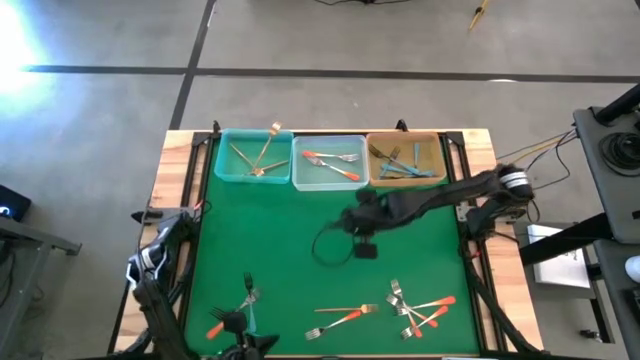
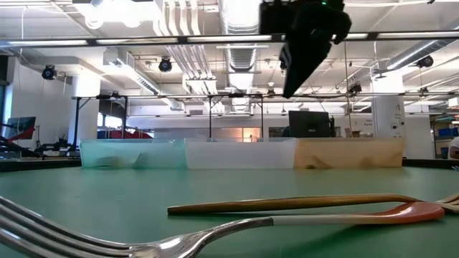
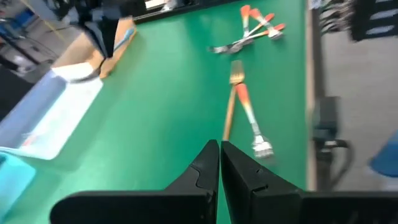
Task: Sort silverware by color (type)
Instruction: Put the blue fork into the orange bin
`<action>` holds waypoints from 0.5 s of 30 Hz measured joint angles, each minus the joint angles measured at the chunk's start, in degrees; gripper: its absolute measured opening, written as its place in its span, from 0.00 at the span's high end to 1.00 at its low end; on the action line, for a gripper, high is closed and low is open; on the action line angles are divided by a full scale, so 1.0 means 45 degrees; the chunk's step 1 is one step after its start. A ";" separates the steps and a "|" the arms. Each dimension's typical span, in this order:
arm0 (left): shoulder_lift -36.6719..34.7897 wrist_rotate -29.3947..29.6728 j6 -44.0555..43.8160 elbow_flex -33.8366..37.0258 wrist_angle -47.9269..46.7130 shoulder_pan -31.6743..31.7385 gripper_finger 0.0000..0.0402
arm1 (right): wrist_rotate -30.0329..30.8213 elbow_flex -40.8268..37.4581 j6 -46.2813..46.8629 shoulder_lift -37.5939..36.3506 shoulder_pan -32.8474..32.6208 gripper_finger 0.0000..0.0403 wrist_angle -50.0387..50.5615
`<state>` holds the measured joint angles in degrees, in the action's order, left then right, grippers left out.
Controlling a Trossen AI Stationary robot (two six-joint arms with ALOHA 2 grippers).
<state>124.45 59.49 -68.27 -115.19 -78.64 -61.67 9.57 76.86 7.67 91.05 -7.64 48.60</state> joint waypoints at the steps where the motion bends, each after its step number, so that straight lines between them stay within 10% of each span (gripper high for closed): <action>1: -0.0064 -0.0004 0.0000 0.0222 -0.0019 0.0114 1.00 | -0.0028 -0.0346 0.0086 -0.0465 0.0205 0.98 -0.0048; 9: -0.2056 -0.0384 0.0163 0.3534 0.1233 0.1271 1.00 | 0.0379 -0.2968 0.0585 -0.3930 0.1569 0.98 -0.0636; 15: -0.4915 -0.2339 0.4071 0.8207 0.8113 0.2408 1.00 | 0.0603 -0.4632 0.0427 -0.5553 0.2687 0.98 -0.1322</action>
<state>102.33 48.96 -49.95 -78.26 -42.13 -50.83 12.28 56.01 9.59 66.06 4.45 42.65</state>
